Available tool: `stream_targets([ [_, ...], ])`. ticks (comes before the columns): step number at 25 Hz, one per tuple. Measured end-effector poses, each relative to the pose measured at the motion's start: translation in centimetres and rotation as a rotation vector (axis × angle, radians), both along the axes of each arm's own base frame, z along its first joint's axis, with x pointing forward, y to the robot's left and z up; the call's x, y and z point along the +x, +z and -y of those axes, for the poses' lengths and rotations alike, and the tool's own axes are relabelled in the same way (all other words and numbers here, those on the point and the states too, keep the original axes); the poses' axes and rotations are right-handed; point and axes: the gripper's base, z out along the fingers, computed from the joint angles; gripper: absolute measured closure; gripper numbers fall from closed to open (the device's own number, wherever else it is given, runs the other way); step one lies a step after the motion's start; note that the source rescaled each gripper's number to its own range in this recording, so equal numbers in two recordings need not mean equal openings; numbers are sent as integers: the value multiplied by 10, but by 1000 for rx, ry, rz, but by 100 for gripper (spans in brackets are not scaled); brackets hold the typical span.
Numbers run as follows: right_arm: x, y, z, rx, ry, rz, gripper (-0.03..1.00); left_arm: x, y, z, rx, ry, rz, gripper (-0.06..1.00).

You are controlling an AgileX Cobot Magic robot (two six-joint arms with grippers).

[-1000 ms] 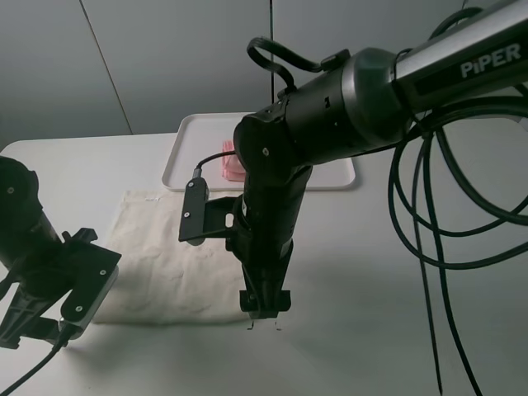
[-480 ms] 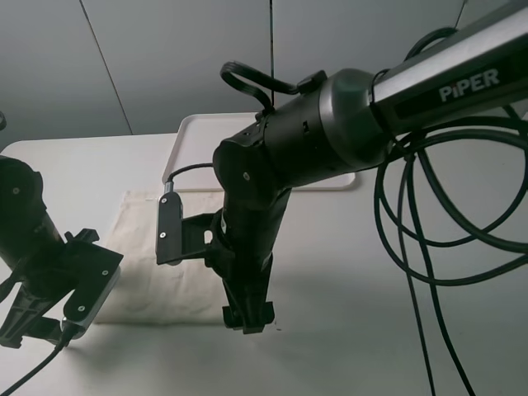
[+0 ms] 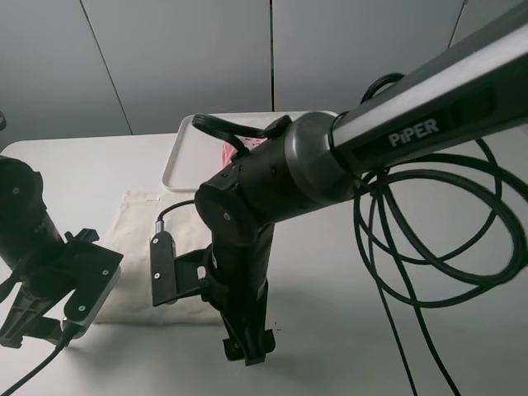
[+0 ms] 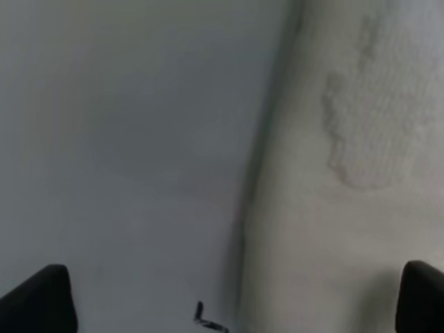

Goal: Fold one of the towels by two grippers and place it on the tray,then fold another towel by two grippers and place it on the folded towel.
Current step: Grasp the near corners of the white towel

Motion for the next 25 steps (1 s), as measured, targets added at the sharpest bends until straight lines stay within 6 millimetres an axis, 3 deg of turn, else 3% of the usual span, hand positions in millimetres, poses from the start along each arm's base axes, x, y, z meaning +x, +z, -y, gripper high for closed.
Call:
stream_targets([
  [11,0,-8,2,-35,22,-1,0,0,0,0,2,37,2,-5],
  [13,1,-8,2,-31,24,8,13,0,0,0,2,39,2,-5],
  [19,4,-8,0,-13,23,41,77,0,0,0,2,39,4,-5],
  [21,6,-8,-1,1,7,58,92,0,0,0,1,39,6,-5],
  [25,7,-7,-3,16,-30,69,97,0,0,0,1,39,6,-5],
])
